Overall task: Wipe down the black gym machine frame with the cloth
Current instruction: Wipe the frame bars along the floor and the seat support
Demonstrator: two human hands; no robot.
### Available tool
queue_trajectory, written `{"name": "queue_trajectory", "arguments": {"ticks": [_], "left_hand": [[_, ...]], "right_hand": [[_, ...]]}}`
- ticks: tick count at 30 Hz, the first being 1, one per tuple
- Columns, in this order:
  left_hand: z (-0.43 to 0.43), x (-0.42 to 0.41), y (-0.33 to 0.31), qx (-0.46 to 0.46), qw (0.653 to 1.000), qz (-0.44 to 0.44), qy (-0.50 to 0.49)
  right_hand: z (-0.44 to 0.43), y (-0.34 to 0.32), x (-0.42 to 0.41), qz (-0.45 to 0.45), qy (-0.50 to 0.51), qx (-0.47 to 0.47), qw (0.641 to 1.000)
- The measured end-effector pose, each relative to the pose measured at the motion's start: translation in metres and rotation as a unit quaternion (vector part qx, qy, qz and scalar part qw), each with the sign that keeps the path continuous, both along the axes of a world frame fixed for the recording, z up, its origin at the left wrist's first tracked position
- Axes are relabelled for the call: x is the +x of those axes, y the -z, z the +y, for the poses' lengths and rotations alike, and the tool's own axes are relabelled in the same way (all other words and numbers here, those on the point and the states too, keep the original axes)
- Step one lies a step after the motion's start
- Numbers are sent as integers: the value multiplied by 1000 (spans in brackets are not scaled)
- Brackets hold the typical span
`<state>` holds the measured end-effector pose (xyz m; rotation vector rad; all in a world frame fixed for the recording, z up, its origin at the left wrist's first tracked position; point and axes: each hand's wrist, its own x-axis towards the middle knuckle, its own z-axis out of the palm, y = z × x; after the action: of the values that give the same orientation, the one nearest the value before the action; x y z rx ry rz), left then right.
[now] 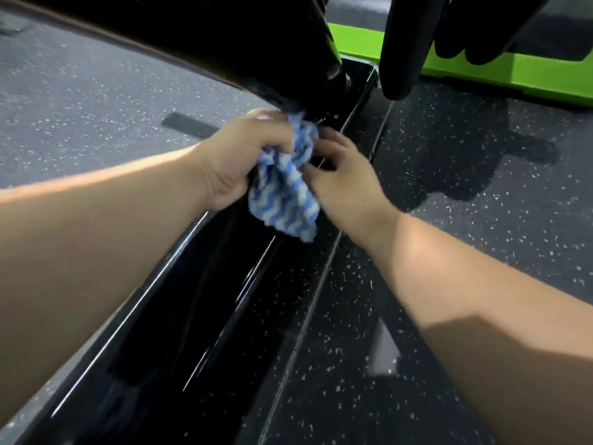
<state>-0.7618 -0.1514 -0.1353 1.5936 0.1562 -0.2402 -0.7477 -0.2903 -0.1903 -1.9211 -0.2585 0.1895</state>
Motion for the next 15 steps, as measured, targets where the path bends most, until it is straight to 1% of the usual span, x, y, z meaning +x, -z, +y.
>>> {"name": "queue_trajectory", "arguments": {"ticks": [1,2,3,4,5,6,7,8,9,10,11,13,14,15], "left_hand": [[1,-2,-2,-77,997,6,-28],[1,-5,-3,-138,988,6,-63],[1,-7,-4,-186,978,1,-96],[2,-8,-2,-199,971,-7,-135],[-1,-10,1,-184,967,-12,-174],[-3,-10,6,-142,967,-15,-209],[-6,-10,11,-118,967,-12,-225],[-11,-12,15,-122,971,-2,-207],[-15,-12,16,-150,974,23,-165],[-15,-12,15,-176,975,54,-127],[-10,-13,14,-200,971,77,-102],[7,-12,9,-214,966,71,-127],[15,-11,7,-201,965,54,-162],[21,-9,6,-172,964,41,-197]], "right_hand": [[3,-1,-1,-34,0,-61,998],[5,-5,0,-62,12,-88,994],[5,-9,2,-85,42,-84,992],[3,-10,6,-89,79,-58,991],[0,-13,8,-69,107,-8,992],[-2,-16,9,-27,107,66,992],[-2,-18,6,34,82,163,983],[-1,-21,1,102,44,264,958],[3,-20,-4,161,9,334,929],[7,-22,-8,193,-16,364,911],[11,-23,-8,200,-24,359,911],[11,-23,0,170,3,301,938],[8,-22,8,148,45,259,953],[4,-22,18,118,108,199,967]]}}
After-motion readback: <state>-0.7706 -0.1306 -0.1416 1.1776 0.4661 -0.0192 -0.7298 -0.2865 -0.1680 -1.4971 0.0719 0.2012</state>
